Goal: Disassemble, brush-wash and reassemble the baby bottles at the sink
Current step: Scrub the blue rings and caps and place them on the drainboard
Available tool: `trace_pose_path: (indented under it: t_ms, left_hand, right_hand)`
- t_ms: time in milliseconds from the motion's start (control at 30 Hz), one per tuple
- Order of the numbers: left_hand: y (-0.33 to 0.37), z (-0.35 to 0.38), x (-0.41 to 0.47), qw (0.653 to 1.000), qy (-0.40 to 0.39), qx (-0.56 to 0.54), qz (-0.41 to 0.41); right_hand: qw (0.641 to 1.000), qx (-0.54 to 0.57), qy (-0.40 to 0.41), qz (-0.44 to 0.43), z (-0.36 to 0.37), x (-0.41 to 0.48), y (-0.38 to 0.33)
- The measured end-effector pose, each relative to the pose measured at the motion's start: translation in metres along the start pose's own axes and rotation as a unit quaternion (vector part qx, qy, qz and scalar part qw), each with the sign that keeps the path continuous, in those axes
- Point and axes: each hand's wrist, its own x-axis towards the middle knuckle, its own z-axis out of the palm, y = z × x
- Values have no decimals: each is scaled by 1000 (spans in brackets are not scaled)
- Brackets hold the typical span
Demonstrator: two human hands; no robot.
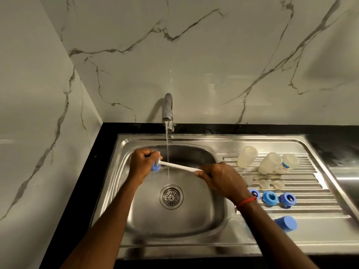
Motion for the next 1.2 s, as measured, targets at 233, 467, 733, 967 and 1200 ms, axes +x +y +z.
trace_pose_path:
  t_ms: [233,467,733,967,1200]
  left_hand:
    - [19,-4,-1,996,-20,-5,89]
    - [18,0,-2,995,-79,15,67]
    - [17,7,1,998,-12,-8,-64]
    - [9,1,17,864,167,-340,-332]
    - [-9,21,18,808,-18,-490,-327]
  right_hand:
    - [683,550,-366,312,9,-6,-18]
    - [969,190,-67,144,17,-3,8]
    - [988,-69,134,30,13,7,-1]
    - [995,26,71,64,21,-14,16]
    - [969,149,84,177,21,-26,21]
